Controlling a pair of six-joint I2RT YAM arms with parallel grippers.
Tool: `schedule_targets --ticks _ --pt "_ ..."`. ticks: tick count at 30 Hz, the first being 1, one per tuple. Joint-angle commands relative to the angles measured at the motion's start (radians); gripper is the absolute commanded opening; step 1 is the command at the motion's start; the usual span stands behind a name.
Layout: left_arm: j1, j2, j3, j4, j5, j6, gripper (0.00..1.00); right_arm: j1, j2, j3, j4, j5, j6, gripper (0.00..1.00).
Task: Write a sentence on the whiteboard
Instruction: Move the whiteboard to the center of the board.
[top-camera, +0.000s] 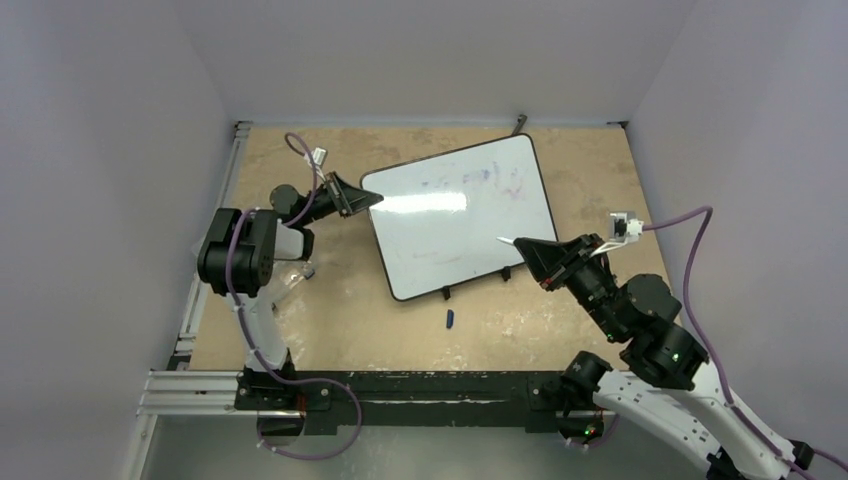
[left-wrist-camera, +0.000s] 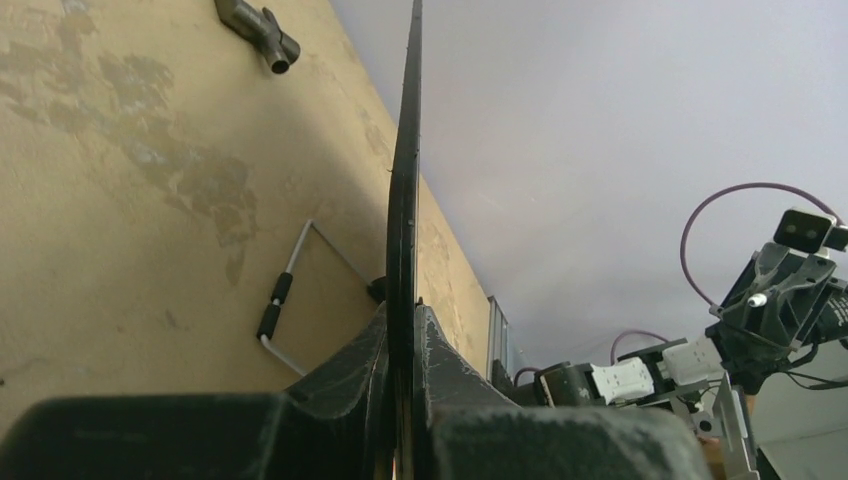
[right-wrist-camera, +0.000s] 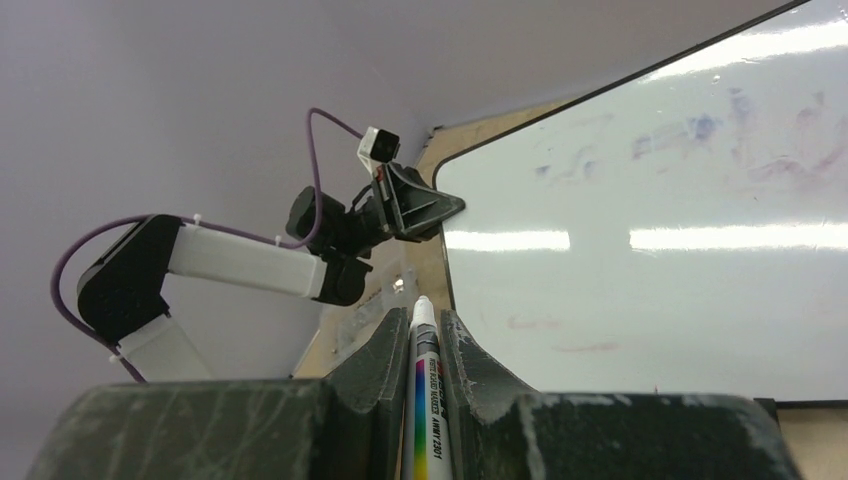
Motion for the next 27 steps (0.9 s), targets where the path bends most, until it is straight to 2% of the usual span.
schedule_targets --ticks 1,4,8,10,11,12,15,18,27 --pt "-0.01 -0.079 -0.089 0.042 0.049 0.059 0.0 0.001 -0.014 -0.013 -0.001 -0.013 0.019 0.0" --pt "-0.01 -0.105 -0.14 0.042 0.037 0.08 0.02 0.001 -0.017 -0.014 -0.007 -0.021 0.023 0.0" --pt "-0.01 -0.117 -0.166 0.042 0.015 0.094 0.24 0.001 -0.025 -0.011 -0.022 -0.019 0.024 0.0" --pt "-0.009 -0.128 -0.176 0.042 0.002 0.102 0.29 0.001 -0.031 -0.008 -0.036 -0.015 0.025 0.0" --pt "-0.006 -0.14 -0.187 0.042 -0.016 0.109 0.36 0.0 -0.036 -0.006 -0.042 -0.012 0.026 0.0" --pt "0.002 -0.153 -0.201 0.042 -0.039 0.116 0.55 0.0 -0.041 -0.005 -0.048 -0.007 0.026 0.0" --pt "0.023 -0.189 -0.215 0.043 -0.066 0.112 0.74 0.0 -0.056 0.0 -0.068 0.006 0.027 0.0" --pt "0.049 -0.231 -0.212 0.038 -0.057 0.109 0.99 0.0 -0.066 0.007 -0.088 0.021 0.024 0.0" --pt "0.176 -0.293 -0.216 0.041 -0.143 0.062 1.0 0.0 -0.064 0.045 -0.12 0.035 0.007 0.0"
